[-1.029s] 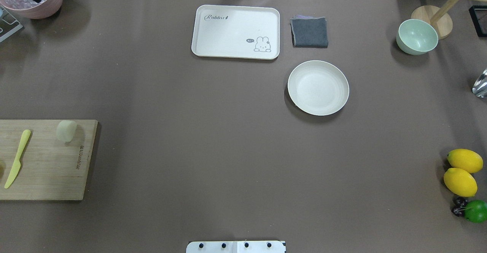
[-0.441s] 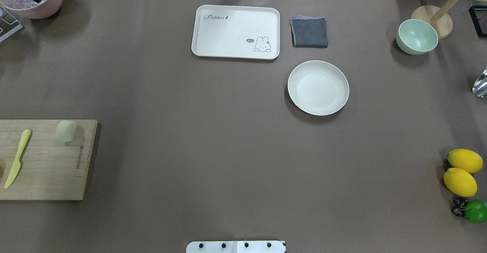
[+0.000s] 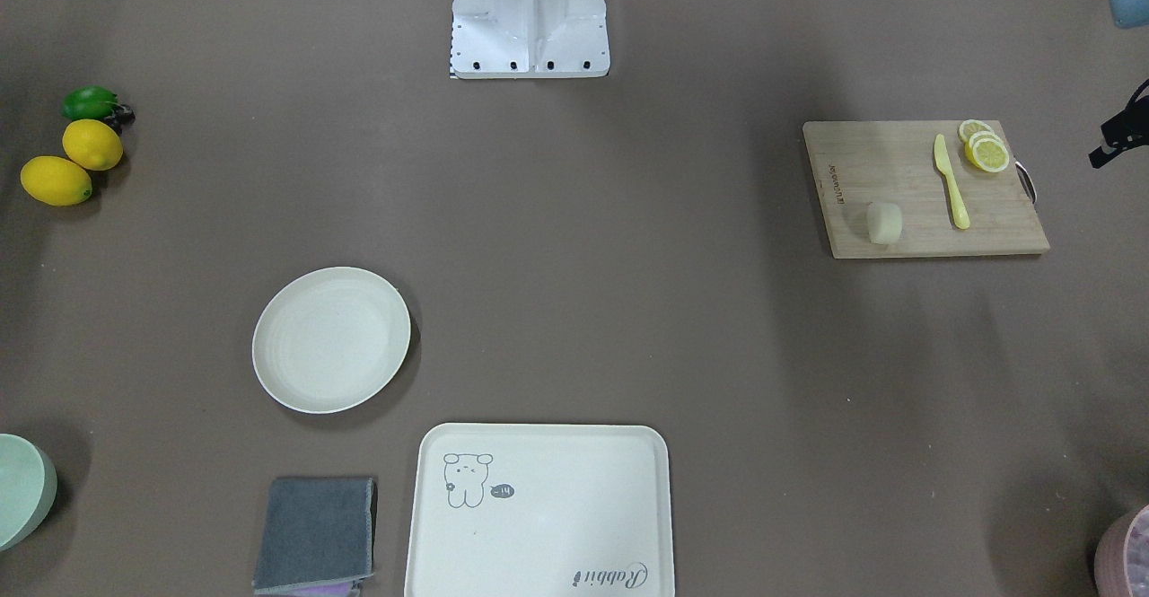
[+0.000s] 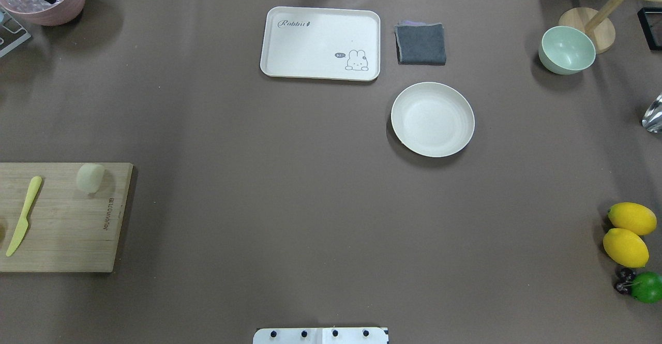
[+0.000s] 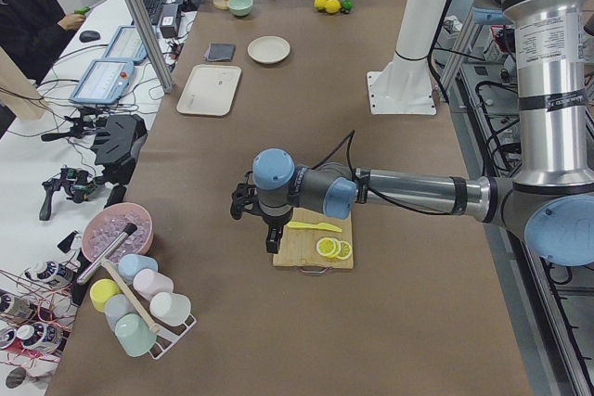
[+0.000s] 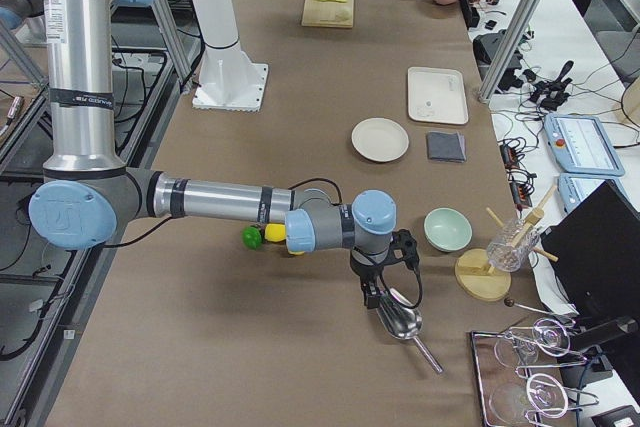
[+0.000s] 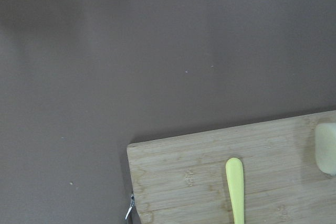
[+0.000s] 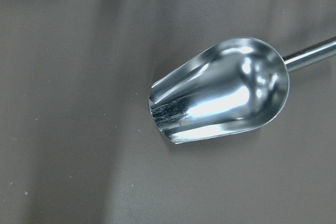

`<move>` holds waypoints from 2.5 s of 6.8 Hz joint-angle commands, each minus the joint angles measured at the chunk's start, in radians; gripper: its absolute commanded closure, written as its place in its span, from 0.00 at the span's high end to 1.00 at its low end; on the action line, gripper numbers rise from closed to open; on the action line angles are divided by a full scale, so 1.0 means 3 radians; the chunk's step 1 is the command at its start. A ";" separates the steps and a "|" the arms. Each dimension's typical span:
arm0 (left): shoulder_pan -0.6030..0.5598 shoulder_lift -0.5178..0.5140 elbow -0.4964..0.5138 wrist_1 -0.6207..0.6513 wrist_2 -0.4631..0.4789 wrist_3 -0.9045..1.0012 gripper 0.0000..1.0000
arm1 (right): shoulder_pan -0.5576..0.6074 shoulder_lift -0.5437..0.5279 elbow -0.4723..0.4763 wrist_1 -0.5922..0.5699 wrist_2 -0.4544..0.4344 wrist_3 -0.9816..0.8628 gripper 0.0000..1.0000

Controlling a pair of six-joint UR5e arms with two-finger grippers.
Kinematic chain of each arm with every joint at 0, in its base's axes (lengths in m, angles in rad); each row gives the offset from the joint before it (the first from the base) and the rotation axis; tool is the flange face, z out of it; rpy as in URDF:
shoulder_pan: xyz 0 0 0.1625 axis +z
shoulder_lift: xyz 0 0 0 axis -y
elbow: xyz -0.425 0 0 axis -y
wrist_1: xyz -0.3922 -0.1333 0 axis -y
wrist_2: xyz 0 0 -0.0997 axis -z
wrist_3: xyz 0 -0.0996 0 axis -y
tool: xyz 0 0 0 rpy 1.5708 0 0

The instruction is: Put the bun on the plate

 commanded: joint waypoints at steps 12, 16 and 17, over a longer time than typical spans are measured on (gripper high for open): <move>-0.0074 0.0009 -0.0237 0.0533 0.0281 0.0337 0.98 | -0.0034 0.0187 0.0189 -0.0402 0.0342 -0.0018 1.00; -0.0054 -0.0057 -0.0135 0.0554 0.0235 0.0306 0.98 | -0.0563 0.0375 0.0270 0.0189 0.0894 0.0784 1.00; -0.0048 -0.0016 -0.0170 0.0518 0.0235 0.0337 0.98 | -0.0850 0.0630 0.0271 0.0358 0.0758 0.1509 1.00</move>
